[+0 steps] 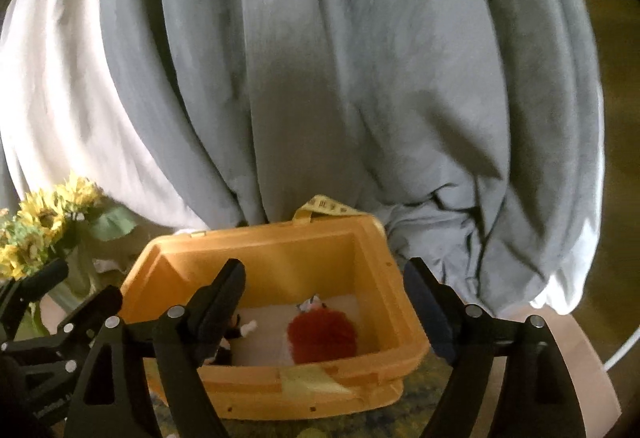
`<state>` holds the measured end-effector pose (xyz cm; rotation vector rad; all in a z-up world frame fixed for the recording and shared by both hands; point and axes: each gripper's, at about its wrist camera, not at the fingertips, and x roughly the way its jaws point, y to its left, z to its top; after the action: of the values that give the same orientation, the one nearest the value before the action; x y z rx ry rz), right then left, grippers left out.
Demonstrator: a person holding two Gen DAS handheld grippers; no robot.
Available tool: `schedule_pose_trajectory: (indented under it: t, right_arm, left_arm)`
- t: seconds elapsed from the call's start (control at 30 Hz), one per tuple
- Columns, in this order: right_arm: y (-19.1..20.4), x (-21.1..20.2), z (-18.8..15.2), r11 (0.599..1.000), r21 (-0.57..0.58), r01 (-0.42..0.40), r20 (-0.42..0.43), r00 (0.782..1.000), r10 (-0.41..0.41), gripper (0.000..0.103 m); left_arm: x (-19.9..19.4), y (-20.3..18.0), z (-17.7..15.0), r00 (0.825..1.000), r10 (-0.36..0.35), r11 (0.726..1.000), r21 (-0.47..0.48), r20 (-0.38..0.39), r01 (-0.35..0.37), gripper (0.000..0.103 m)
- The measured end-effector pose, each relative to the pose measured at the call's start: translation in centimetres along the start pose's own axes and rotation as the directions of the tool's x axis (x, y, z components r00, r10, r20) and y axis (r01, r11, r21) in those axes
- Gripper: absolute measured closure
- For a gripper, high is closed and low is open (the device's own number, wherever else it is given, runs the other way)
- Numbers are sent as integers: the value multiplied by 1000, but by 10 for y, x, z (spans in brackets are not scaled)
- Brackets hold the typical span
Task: Organize soft objects
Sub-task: 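Open both tools to drop the plush and pompom into the crate, then move both tools back toward the remaining items beside the crate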
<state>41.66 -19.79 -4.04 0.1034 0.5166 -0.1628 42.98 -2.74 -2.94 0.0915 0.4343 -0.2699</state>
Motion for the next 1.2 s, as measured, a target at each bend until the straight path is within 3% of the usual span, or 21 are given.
schedule_pose_trajectory:
  t: [0.57,0.8,1.2]
  right_arm:
    - [-1,-86,-30,998,-8,64,74,995,-63,14]
    - [4,-104,-61,992,-10,125,55,991,-125,10]
    - [1,-111,-108,977,91,193,-74,980,-186,10]
  left_arm:
    - [-66,4,-42,1000,-1,1000,1,-15,1,14]
    - [-71,8,-67,998,-23,999,-30,-64,21,14]
    - [-59,8,-105,984,-61,998,-37,-167,55,14]
